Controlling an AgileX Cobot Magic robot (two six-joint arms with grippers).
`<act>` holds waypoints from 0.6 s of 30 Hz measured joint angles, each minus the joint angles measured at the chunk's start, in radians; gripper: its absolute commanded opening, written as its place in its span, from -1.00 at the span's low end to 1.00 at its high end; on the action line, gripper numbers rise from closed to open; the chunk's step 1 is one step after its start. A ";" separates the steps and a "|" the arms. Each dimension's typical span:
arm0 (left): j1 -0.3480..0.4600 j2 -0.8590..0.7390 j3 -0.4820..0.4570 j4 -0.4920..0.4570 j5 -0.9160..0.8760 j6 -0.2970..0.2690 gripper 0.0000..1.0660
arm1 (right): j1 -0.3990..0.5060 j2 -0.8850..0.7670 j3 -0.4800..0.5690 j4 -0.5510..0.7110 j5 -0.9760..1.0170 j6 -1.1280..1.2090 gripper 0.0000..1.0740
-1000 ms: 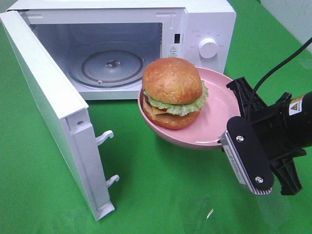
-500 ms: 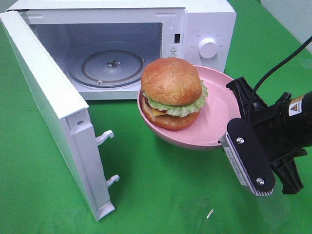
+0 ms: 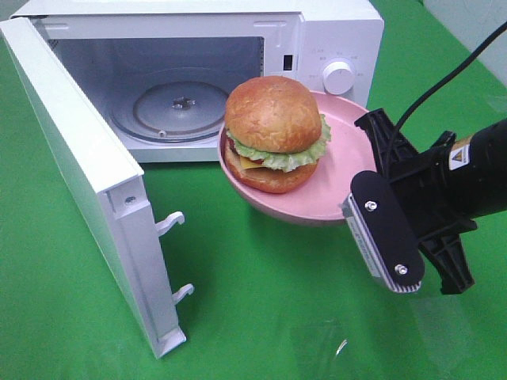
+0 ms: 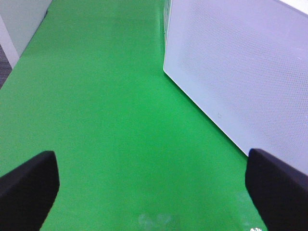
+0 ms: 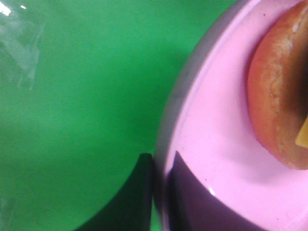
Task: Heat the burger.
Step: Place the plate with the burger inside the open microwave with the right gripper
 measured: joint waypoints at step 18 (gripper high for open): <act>0.000 0.000 0.000 0.000 0.000 0.000 0.88 | 0.094 0.086 -0.058 -0.020 -0.023 0.003 -1.00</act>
